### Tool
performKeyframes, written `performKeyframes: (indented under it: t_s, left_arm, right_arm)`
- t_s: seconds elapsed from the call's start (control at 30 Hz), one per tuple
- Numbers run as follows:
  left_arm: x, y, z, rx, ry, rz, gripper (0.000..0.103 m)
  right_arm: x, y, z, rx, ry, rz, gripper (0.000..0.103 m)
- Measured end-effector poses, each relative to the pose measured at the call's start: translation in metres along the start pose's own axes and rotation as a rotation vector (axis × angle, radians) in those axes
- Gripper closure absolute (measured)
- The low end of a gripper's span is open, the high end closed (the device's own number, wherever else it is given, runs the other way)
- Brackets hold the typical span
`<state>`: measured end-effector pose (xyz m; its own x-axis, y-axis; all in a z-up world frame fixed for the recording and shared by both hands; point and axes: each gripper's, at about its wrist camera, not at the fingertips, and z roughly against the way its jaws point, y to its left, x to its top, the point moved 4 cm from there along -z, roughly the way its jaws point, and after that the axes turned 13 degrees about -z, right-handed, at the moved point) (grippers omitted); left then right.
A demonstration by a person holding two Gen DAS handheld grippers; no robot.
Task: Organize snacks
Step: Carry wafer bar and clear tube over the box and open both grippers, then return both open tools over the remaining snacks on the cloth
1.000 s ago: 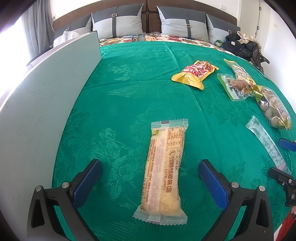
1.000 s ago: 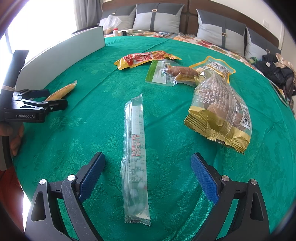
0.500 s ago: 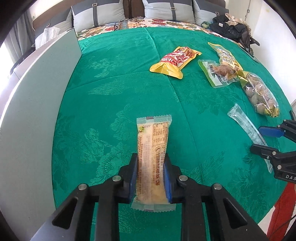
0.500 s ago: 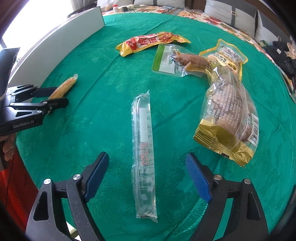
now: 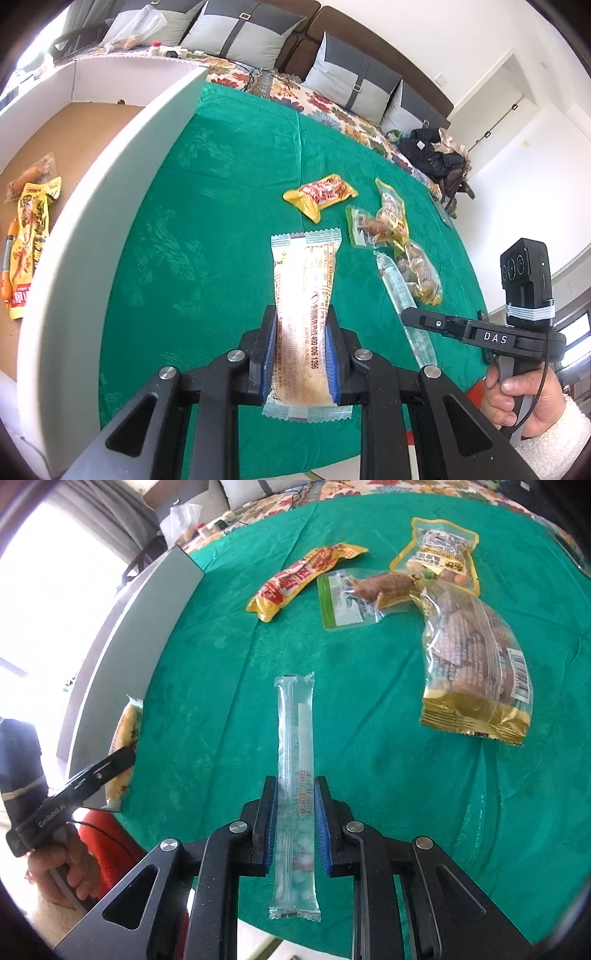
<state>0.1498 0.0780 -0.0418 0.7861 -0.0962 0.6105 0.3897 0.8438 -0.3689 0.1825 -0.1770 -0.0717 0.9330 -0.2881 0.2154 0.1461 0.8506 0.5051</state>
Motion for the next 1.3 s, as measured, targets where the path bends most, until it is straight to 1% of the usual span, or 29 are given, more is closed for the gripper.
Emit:
performKeyframes:
  t_s: [0.1, 0.17, 0.2, 0.27, 0.37, 0.4, 0.43, 0.47, 0.5, 0.53, 0.57, 0.6, 0.67, 0.73, 0.8, 0.9, 0.93, 1.03, 1.1, 1.2, 1.3]
  left_arm:
    - [0.024, 0.025, 0.049, 0.054, -0.076, 0.017, 0.081]
    - [0.035, 0.052, 0.079, 0.115, -0.106, 0.044, 0.081]
    - [0.038, 0.068, 0.092, 0.158, -0.119, 0.058, 0.081]
    - [0.040, 0.104, 0.115, 0.252, -0.126, 0.105, 0.081]
    - [0.031, 0.156, 0.144, 0.351, -0.143, 0.193, 0.080]
    - [0.026, 0.170, 0.151, 0.402, -0.140, 0.219, 0.076]
    - [0.021, 0.183, 0.157, 0.442, -0.135, 0.240, 0.062]
    - [0.015, 0.194, 0.163, 0.473, -0.134, 0.260, 0.042]
    - [0.007, 0.203, 0.169, 0.501, -0.142, 0.282, 0.034]
    - [0.000, 0.208, 0.175, 0.527, -0.159, 0.305, 0.026]
    - [-0.007, 0.210, 0.179, 0.539, -0.180, 0.329, 0.024]
    - [-0.012, 0.211, 0.181, 0.532, -0.197, 0.349, 0.024]
    - [-0.019, 0.207, 0.177, 0.492, -0.204, 0.377, 0.024]
    - [-0.015, 0.193, 0.166, 0.447, -0.208, 0.369, 0.024]
    - [-0.005, 0.164, 0.152, 0.400, -0.215, 0.323, 0.024]
    - [0.015, 0.111, 0.124, 0.321, -0.209, 0.222, 0.023]
    - [0.020, 0.092, 0.111, 0.292, -0.198, 0.187, 0.020]
    - [0.030, 0.037, 0.063, 0.208, -0.142, 0.079, 0.013]
    - [0.029, 0.008, 0.024, 0.183, -0.082, 0.019, 0.012]
    - [0.016, -0.021, -0.035, 0.186, 0.004, -0.043, 0.012]
    - [-0.002, -0.034, -0.085, 0.221, 0.086, -0.092, 0.013]
  right_arm:
    - [0.014, 0.074, 0.011, 0.110, -0.013, 0.062, 0.083]
    - [0.019, 0.132, 0.012, 0.182, -0.011, 0.121, 0.083]
    - [0.020, 0.160, 0.012, 0.217, -0.005, 0.148, 0.083]
    - [0.016, 0.214, 0.006, 0.284, 0.021, 0.195, 0.083]
    - [0.007, 0.282, -0.007, 0.340, 0.044, 0.257, 0.083]
    - [0.001, 0.301, -0.013, 0.358, 0.046, 0.279, 0.078]
    - [-0.001, 0.316, -0.018, 0.376, 0.051, 0.289, 0.065]
    - [-0.003, 0.327, -0.022, 0.397, 0.062, 0.288, 0.052]
    - [-0.006, 0.333, -0.023, 0.412, 0.065, 0.281, 0.035]
    - [-0.008, 0.332, -0.019, 0.422, 0.057, 0.276, 0.035]
    - [-0.011, 0.329, -0.014, 0.429, 0.046, 0.282, 0.035]
    - [-0.012, 0.322, -0.008, 0.424, 0.027, 0.296, 0.035]
    - [-0.008, 0.300, 0.003, 0.361, -0.047, 0.344, 0.034]
    - [-0.003, 0.267, 0.008, 0.252, -0.132, 0.402, 0.032]
    - [0.003, 0.225, 0.004, 0.127, -0.197, 0.452, 0.031]
    - [0.004, 0.143, -0.009, -0.057, -0.223, 0.464, 0.031]
    - [0.002, 0.113, -0.012, -0.113, -0.222, 0.452, 0.031]
    - [-0.007, 0.031, -0.015, -0.237, -0.208, 0.390, 0.031]
    - [-0.017, -0.012, -0.010, -0.297, -0.217, 0.360, 0.031]
    - [-0.029, -0.058, -0.004, -0.367, -0.248, 0.316, 0.031]
    - [-0.034, -0.087, 0.003, -0.405, -0.294, 0.257, 0.031]
